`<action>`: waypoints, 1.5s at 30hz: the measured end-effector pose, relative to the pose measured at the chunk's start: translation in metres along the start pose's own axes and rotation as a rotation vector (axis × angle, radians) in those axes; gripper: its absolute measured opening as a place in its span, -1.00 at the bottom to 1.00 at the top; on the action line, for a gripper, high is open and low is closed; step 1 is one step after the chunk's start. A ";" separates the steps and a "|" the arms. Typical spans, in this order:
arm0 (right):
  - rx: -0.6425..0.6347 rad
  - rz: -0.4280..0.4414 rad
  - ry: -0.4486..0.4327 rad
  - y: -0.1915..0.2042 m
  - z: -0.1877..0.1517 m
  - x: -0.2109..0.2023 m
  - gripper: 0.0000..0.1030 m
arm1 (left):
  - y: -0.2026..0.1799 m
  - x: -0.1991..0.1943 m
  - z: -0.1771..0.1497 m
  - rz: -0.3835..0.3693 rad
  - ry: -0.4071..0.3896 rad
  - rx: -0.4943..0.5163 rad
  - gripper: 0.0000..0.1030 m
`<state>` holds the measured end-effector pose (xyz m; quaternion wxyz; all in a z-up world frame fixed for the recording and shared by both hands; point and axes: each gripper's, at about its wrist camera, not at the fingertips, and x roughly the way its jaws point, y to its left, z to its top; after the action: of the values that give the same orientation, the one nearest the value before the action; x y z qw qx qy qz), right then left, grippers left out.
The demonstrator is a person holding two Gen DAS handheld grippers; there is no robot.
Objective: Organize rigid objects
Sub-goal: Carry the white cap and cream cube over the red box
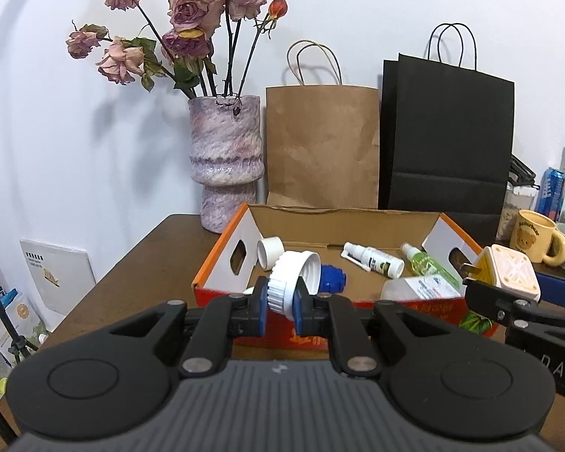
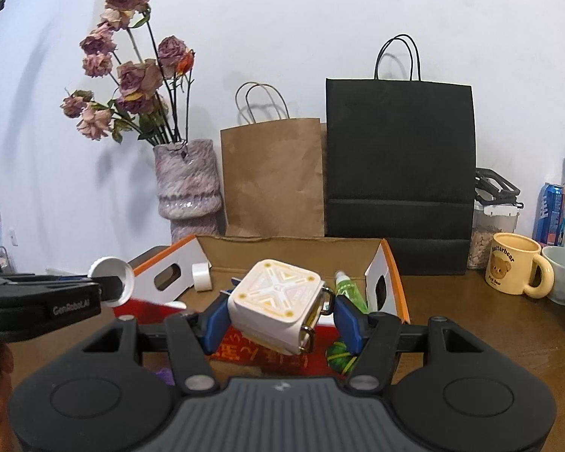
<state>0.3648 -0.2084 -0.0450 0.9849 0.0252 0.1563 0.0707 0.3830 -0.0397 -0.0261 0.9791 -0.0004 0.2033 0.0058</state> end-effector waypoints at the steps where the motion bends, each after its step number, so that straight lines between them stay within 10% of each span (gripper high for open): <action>1: 0.001 -0.002 -0.002 0.000 0.001 0.002 0.14 | -0.001 0.002 0.002 0.001 -0.003 -0.001 -0.73; 45: -0.047 -0.020 0.025 -0.022 0.027 0.145 0.14 | -0.009 0.138 0.043 0.044 0.018 0.019 -0.73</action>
<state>0.5130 -0.2093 -0.0650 0.9838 -0.0005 0.1669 0.0650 0.5267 -0.0475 -0.0419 0.9769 0.0131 0.2119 0.0252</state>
